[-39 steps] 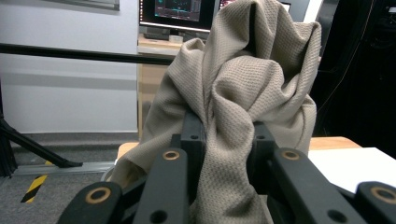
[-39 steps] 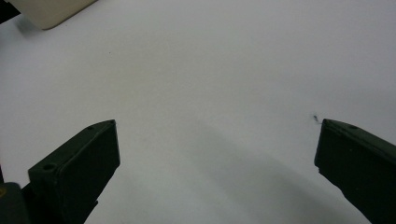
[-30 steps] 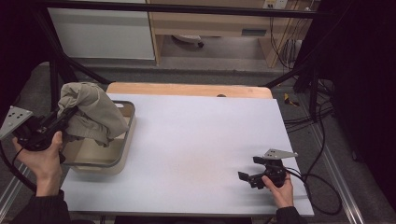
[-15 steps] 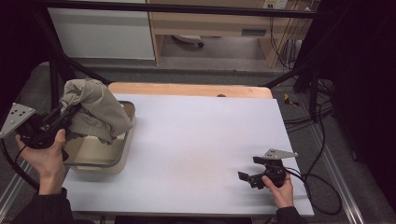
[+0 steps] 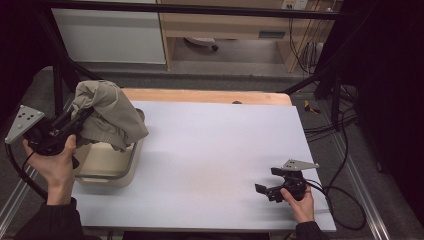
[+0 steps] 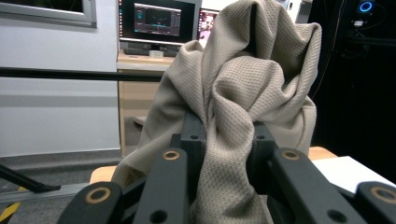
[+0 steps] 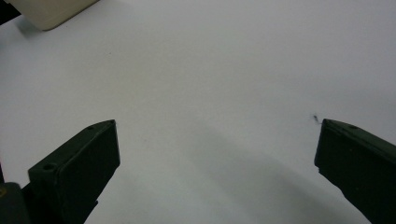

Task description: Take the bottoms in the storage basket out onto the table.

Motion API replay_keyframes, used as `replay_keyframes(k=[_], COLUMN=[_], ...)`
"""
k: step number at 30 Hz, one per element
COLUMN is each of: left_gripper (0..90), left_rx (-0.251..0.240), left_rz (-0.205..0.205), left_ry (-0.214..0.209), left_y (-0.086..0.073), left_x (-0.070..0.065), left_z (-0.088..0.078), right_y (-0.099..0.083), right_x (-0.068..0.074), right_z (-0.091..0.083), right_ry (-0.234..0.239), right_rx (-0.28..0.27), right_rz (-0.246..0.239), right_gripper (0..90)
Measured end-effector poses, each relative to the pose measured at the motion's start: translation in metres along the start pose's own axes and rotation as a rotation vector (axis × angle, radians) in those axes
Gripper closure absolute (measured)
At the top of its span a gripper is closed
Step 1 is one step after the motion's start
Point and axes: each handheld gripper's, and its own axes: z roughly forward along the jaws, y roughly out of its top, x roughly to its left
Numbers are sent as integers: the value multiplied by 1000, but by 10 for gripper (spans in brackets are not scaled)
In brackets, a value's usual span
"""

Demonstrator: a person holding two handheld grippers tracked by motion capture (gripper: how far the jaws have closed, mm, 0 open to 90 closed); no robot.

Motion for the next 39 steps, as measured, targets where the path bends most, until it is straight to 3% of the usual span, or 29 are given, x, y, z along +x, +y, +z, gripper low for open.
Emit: replay_keyframes(k=[39], left_gripper=[742], left_rx=[8], left_rz=[14], left_ry=[-121], left_y=[3], left_x=[-50], left_z=[31], right_y=[0], right_x=[0], right_z=[-1], right_ry=[-1], right_rx=[-2], right_rz=[-1], right_gripper=[6])
